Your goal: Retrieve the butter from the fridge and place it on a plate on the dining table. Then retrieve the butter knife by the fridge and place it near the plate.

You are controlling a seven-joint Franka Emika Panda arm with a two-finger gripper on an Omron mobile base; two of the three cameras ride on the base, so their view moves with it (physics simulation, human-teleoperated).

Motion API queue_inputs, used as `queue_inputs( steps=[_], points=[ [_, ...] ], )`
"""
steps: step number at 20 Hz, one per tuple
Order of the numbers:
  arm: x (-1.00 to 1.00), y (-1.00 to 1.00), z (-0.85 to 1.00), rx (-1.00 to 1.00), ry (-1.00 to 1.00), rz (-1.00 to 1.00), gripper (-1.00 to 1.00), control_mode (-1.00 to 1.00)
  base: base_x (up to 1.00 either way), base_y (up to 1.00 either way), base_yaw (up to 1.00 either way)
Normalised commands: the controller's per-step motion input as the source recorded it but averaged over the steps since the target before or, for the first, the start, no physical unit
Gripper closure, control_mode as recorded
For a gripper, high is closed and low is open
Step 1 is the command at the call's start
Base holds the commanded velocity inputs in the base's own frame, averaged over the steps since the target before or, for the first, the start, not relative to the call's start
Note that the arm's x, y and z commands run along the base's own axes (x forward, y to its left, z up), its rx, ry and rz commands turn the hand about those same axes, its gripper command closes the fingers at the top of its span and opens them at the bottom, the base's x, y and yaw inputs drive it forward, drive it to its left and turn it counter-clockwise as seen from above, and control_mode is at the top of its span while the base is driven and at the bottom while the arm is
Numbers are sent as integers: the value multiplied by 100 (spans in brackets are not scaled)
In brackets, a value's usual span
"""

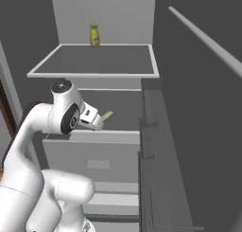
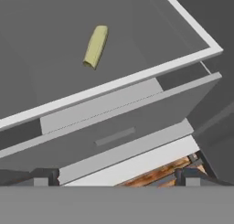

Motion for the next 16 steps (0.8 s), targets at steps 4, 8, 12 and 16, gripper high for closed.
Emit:
queue_inputs(
  steps=[4, 8, 12, 16],
  points=[
    [73, 0, -7, 3, -3, 3, -100, -100, 0, 0, 0],
    [56, 0, -30, 0, 0, 0, -100, -100, 0, 0, 0],
    [54, 2, -46, -1, 0, -2, -100, -100, 0, 0, 0],
    [67, 10, -33, -2, 0, -2, -100, -100, 0, 0, 0]
  ],
)
